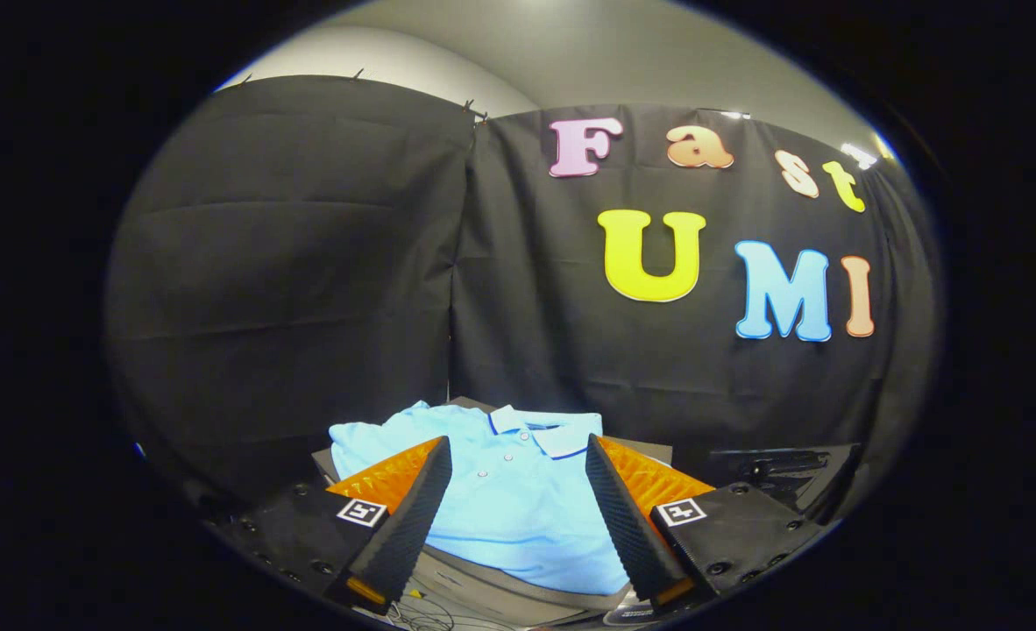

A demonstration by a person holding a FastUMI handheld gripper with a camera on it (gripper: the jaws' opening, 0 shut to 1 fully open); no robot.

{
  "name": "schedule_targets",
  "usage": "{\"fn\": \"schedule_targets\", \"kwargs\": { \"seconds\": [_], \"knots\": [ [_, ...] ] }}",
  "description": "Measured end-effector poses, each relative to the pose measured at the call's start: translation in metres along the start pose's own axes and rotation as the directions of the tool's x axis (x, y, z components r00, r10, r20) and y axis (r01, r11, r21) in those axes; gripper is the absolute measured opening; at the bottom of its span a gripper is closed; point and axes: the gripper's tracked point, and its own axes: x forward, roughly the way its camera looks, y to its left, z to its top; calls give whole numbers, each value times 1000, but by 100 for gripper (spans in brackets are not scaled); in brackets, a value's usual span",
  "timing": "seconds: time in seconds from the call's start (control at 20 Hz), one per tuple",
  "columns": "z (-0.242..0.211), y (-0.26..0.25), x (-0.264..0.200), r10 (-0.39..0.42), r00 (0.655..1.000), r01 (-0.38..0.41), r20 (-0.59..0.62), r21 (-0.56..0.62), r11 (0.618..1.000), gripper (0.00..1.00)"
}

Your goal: Put the clothes into the washing machine and then close the washing machine lid.

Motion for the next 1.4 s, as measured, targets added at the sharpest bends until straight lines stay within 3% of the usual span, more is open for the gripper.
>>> {"fn": "schedule_targets", "kwargs": {
  "seconds": [0.35, 0.7, 1.0, 1.4],
  "knots": [
    [-24, 4, 71, 51, 982, -44, -181, 41, 998, 96],
    [-51, 8, 124, 72, 935, -65, -347, 33, 997, 96],
    [-71, 5, 143, 86, 878, -87, -471, 19, 996, 96],
    [-83, 6, 147, 146, 844, -123, -517, 79, 989, 94]
  ]
}}
